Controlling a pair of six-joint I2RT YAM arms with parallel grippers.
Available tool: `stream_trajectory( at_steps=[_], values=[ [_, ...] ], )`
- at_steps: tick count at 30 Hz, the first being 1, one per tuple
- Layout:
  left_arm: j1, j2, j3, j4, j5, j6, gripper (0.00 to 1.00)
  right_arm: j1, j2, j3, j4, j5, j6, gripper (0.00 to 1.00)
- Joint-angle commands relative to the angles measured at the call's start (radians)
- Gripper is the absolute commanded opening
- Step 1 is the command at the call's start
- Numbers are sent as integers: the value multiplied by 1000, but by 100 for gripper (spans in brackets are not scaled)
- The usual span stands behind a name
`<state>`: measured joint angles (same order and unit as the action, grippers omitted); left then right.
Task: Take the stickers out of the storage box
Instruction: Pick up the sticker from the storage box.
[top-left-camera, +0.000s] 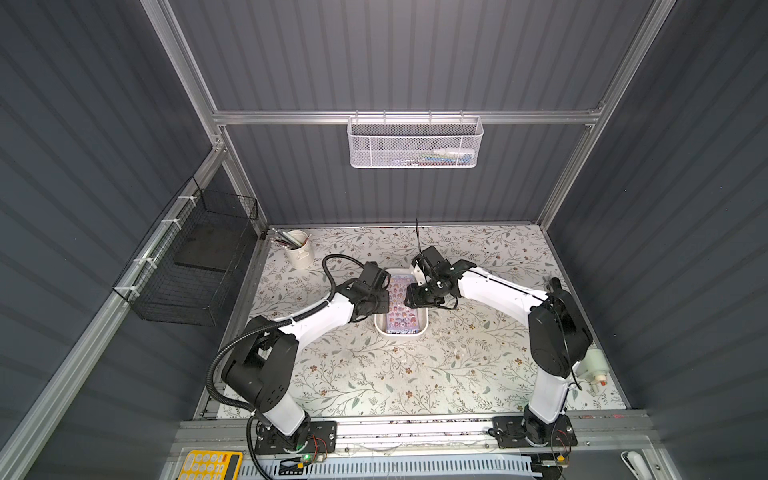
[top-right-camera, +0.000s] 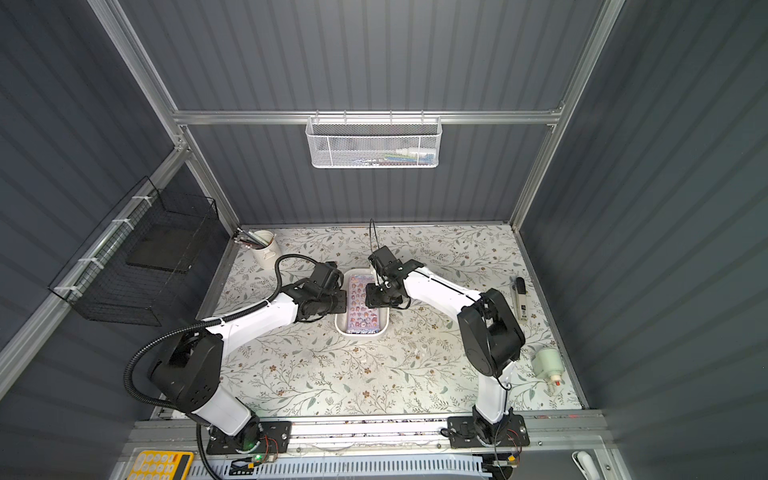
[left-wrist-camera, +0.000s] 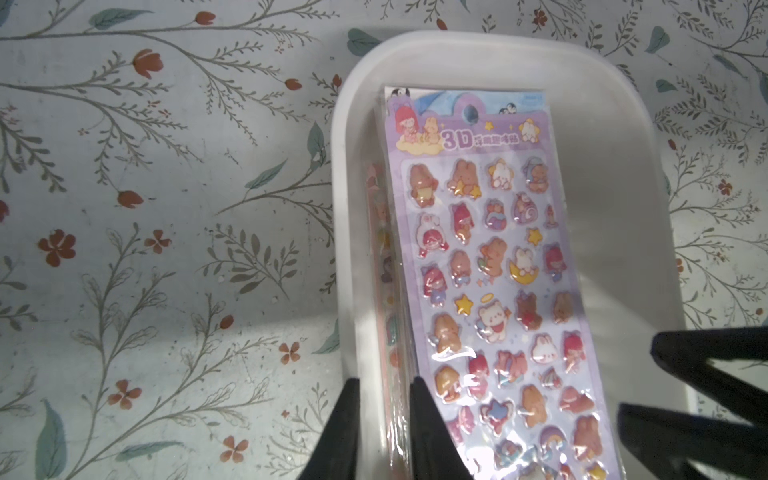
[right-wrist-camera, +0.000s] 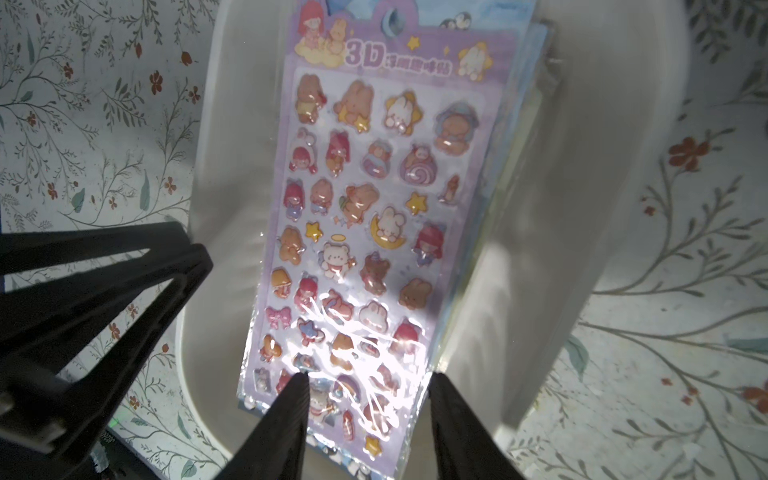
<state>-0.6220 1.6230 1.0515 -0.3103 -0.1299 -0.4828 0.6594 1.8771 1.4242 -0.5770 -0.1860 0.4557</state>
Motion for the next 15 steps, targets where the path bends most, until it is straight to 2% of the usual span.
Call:
stream_trajectory(
  at_steps=[1, 6, 15],
  values=[
    [5, 18, -20, 2, 10, -14, 23, -1, 27, 35, -29, 53, 1, 51],
    [5, 18, -32, 12, 10, -18, 24, -1, 68, 53, -32, 64, -1, 52],
    [5, 18, -35, 19, 15, -17, 24, -12, 106, 65, 0, -4, 21, 50]
  ],
)
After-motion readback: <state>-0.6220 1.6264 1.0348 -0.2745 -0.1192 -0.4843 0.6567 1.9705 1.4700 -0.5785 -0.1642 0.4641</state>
